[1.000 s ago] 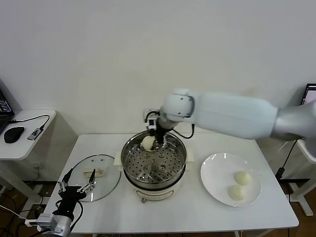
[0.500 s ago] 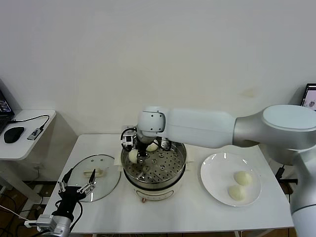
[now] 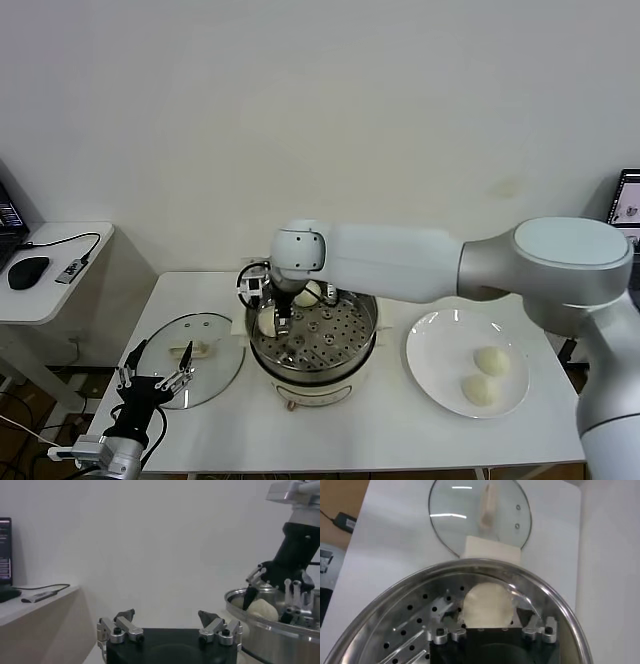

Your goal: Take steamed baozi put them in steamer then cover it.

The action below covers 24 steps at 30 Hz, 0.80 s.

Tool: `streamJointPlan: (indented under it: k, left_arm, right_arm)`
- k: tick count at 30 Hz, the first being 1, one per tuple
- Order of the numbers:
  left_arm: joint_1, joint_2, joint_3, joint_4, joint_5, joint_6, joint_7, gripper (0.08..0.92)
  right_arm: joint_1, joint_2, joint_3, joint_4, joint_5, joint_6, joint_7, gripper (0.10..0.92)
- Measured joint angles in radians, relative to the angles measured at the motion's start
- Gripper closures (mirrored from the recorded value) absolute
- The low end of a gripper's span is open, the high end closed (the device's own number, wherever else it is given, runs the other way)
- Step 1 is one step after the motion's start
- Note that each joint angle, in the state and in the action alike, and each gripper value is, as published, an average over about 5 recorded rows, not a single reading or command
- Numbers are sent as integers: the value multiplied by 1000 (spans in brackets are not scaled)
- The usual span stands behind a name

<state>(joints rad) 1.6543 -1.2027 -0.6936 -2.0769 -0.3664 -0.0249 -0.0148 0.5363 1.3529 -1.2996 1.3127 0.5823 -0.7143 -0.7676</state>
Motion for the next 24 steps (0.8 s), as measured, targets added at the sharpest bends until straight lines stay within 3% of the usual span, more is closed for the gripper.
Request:
streamJointPlan:
  k: [8, 24]
  left_arm:
    - [-2, 16, 0, -2, -1, 1, 0, 177]
    - [9, 21, 9, -2, 7, 5, 2, 177]
  right_arm:
    - [108, -180, -22, 130, -60, 39, -120, 203]
    - [90, -747, -15, 404, -323, 185, -266, 203]
